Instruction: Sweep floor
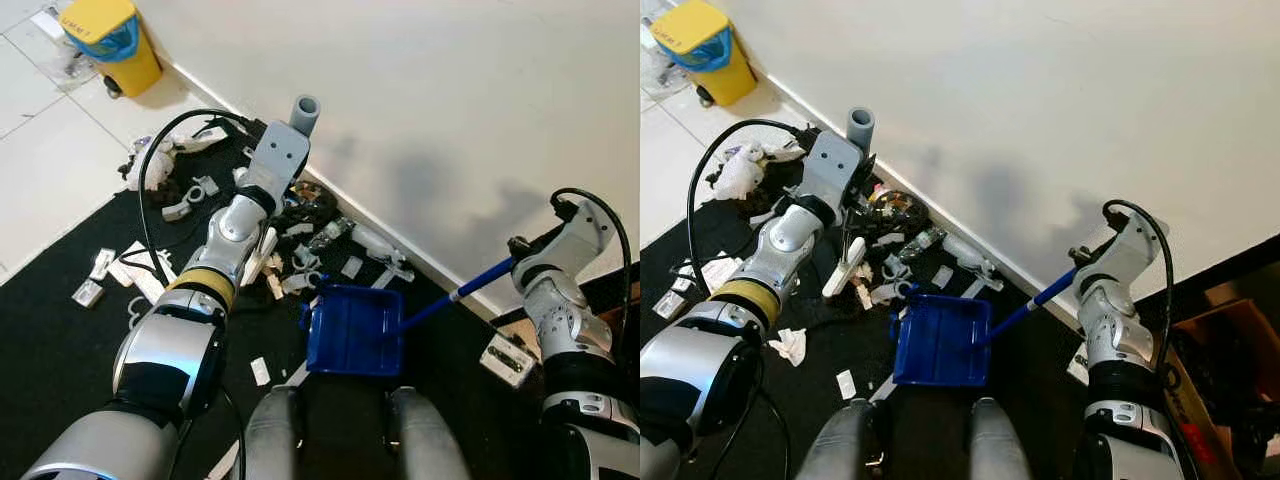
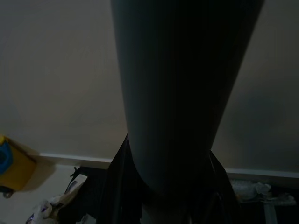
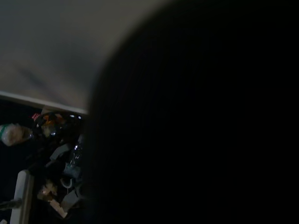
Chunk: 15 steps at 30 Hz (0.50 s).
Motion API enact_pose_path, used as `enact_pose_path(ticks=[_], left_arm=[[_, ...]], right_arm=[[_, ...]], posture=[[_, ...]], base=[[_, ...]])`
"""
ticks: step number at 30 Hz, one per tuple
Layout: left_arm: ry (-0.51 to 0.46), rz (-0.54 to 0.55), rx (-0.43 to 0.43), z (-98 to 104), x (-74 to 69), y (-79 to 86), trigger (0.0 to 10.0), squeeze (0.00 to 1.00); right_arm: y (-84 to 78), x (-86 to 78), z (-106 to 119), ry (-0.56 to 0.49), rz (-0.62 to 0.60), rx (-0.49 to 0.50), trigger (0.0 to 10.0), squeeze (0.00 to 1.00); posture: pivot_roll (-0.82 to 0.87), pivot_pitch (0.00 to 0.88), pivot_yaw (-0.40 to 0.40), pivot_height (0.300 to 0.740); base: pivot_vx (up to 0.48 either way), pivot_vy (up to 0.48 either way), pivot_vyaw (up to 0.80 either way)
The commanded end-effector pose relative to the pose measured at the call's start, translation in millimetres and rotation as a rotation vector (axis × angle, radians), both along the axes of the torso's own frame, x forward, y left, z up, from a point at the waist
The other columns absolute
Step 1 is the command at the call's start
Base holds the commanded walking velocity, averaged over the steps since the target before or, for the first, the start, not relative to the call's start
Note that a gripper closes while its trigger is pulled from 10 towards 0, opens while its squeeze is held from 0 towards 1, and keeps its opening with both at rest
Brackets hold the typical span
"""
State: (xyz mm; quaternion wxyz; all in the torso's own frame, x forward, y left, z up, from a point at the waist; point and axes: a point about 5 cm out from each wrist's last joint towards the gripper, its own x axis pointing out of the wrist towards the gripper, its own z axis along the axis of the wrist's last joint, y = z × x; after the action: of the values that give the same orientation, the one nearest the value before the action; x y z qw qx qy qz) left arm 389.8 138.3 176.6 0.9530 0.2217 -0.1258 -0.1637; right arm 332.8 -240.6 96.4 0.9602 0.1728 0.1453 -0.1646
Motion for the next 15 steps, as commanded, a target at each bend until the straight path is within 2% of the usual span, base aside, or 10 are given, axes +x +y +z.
enact_pose_path(ticks=[1, 4, 11, 15], left_arm=[[-0.002, 0.001, 0.035, -2, -1.4, 5.9, 10.0, 0.00], [-0.001, 0.001, 0.035, -2, -1.3, 5.7, 10.0, 0.00], [0.002, -0.002, 0.036, -2, -1.1, 5.1, 10.0, 0.00], [0.001, -0.004, 0.038, -2, -1.0, 4.8, 10.0, 0.00]], right_arm=[[-3.4, -6.4, -9, 0.037, 0.000, -0.038, 10.0, 0.00], [-6.3, -9.6, -13, 0.058, -0.012, -0.066, 10.0, 0.00], [-7.4, -11.8, -19, 0.003, -0.128, 0.042, 10.0, 0.00], [-5.7, -13.9, -24, 0.013, -0.172, 0.052, 10.0, 0.00]], posture=[[-0.05, 0.215, 0.040, 0.740], [-0.05, 0.218, 0.040, 0.740], [-0.04, 0.227, 0.047, 0.740], [-0.04, 0.227, 0.049, 0.740]], base=[[0.000, 0.000, 0.00], [0.000, 0.000, 0.00], [0.000, 0.000, 0.00], [0.000, 0.000, 0.00]])
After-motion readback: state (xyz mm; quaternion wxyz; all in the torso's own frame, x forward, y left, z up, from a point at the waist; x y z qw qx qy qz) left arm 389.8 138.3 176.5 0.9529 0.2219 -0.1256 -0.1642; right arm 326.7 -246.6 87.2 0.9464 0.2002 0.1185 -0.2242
